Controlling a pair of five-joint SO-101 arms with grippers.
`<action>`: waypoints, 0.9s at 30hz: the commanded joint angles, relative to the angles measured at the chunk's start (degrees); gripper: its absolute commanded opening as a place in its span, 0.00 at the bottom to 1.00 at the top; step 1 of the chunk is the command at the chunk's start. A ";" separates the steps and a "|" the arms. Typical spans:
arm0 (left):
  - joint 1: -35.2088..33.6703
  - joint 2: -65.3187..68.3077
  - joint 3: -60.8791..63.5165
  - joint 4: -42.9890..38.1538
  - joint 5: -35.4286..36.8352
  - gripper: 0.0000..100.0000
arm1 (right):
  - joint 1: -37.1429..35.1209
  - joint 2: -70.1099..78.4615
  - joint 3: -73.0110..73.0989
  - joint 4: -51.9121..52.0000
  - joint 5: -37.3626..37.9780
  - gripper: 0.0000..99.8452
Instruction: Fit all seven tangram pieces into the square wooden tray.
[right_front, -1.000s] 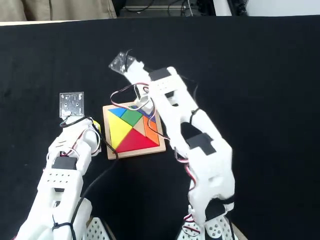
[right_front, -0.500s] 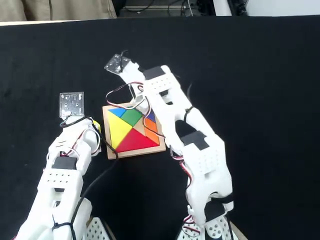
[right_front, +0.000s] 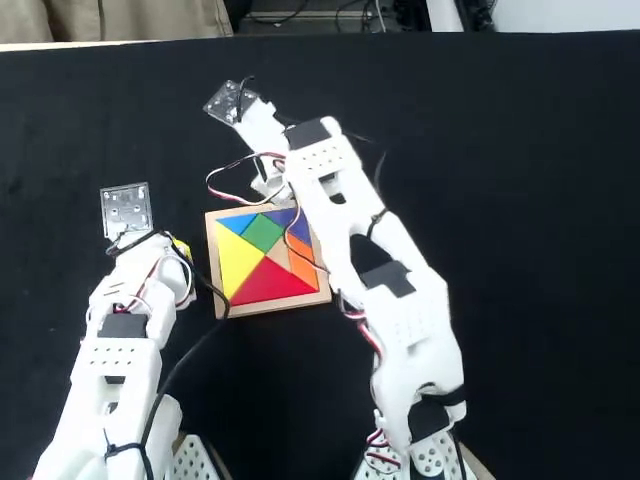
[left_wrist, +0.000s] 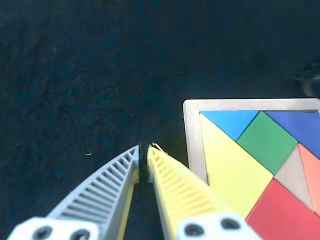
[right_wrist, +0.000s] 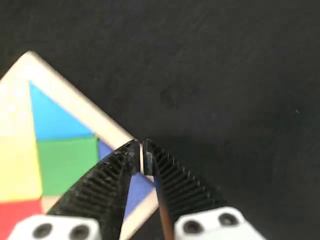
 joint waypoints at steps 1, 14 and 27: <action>-0.84 -1.23 -0.48 -2.55 0.79 0.04 | 1.41 3.47 -3.82 -2.02 -0.62 0.01; -0.84 -1.05 -0.57 -2.55 0.79 0.04 | 4.66 3.82 -14.73 15.21 2.55 0.01; -0.75 -0.70 -0.75 -2.55 0.79 0.05 | 2.99 9.27 -13.23 8.35 3.34 0.01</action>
